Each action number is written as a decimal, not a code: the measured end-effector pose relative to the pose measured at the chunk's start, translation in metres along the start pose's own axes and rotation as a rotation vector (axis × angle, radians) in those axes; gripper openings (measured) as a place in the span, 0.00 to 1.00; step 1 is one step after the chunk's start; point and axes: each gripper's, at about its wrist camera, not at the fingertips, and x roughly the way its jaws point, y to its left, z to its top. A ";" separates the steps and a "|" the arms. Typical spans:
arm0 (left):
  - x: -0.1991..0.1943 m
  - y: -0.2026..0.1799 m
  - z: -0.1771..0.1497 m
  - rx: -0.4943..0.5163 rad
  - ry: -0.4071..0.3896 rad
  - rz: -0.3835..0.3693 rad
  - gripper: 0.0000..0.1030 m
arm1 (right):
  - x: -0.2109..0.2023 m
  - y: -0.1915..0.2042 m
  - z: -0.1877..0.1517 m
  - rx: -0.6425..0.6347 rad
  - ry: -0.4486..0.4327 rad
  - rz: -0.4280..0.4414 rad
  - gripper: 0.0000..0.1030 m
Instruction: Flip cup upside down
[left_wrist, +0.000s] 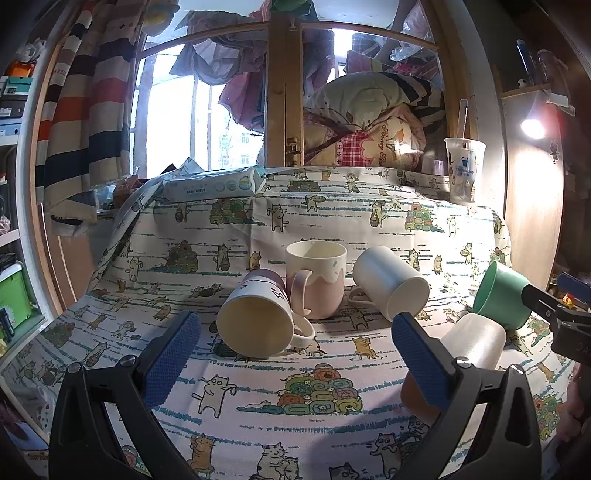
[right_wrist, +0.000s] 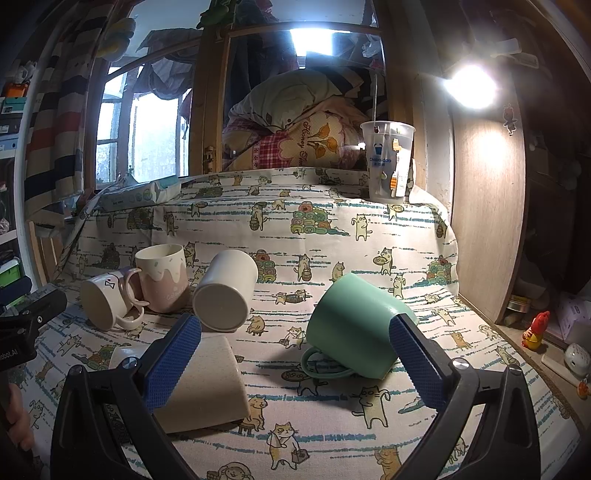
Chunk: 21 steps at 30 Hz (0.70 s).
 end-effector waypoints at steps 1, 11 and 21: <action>0.000 0.000 0.000 0.000 0.002 0.004 1.00 | 0.000 0.000 0.000 0.000 -0.001 0.000 1.00; -0.002 0.004 0.000 -0.003 0.000 0.013 1.00 | 0.000 0.000 -0.003 0.010 0.008 -0.015 1.00; -0.004 0.005 0.001 -0.010 -0.003 0.017 1.00 | 0.004 -0.001 -0.004 0.025 0.034 0.004 1.00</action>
